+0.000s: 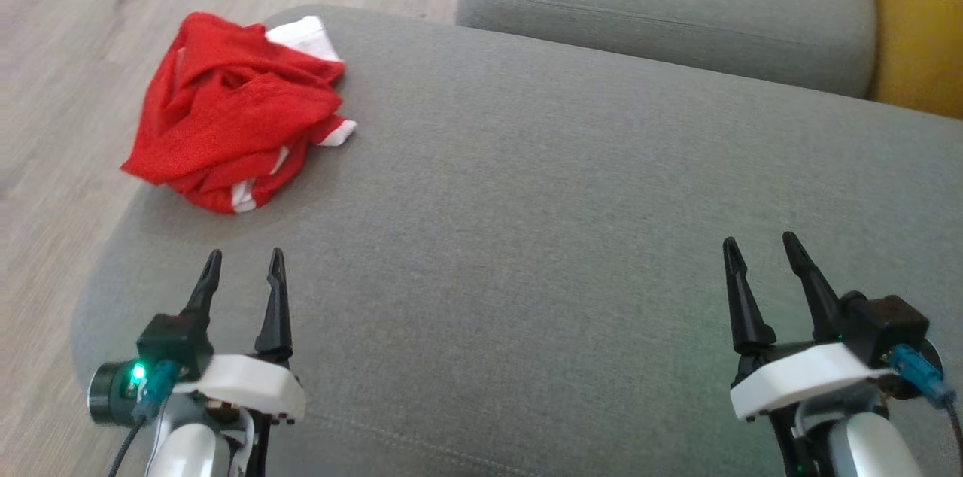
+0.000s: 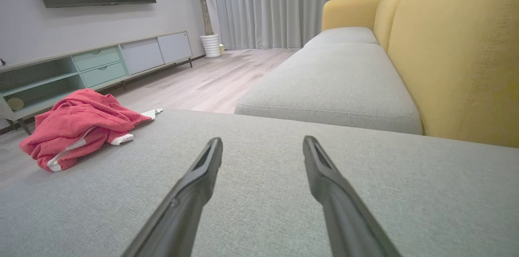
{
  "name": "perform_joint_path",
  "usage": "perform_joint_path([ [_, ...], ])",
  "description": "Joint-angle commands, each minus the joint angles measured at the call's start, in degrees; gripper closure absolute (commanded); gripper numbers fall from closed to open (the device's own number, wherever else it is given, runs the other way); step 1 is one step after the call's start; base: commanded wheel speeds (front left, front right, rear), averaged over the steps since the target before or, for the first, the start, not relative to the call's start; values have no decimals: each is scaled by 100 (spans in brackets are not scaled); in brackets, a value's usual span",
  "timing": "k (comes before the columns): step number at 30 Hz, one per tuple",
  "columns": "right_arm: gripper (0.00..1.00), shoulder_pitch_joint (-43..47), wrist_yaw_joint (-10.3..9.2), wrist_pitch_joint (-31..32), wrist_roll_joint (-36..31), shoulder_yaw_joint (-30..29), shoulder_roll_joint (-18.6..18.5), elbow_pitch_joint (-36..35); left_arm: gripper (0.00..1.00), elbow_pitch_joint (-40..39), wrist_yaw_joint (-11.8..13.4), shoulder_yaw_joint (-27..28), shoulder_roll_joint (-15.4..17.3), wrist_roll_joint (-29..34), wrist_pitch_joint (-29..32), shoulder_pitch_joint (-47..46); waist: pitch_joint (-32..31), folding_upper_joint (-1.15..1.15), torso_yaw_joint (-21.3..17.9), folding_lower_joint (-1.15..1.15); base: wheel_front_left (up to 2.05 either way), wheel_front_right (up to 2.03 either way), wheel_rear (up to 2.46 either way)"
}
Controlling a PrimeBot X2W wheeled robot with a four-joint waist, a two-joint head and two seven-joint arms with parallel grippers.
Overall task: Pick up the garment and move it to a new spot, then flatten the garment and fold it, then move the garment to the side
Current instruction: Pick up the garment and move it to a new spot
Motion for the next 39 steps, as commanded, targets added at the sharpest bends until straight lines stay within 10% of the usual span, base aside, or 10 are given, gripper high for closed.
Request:
perform_joint_path([
  [1,0,-204,-4,7,-12,137,-25,-184,0,-216,32,200,47,-34,-70,-296,-4,0,77,0,0,0,0],
  [27,0,-683,-4,465,-464,107,-148,-755,0,-39,-71,666,-71,-214,-70,-1279,1122,0,-25,0,0,0,0],
  [39,0,-1361,-4,852,-561,207,-454,-1305,0,2234,-321,1001,452,-314,-70,-3453,2367,0,-490,0,0,0,0],
])
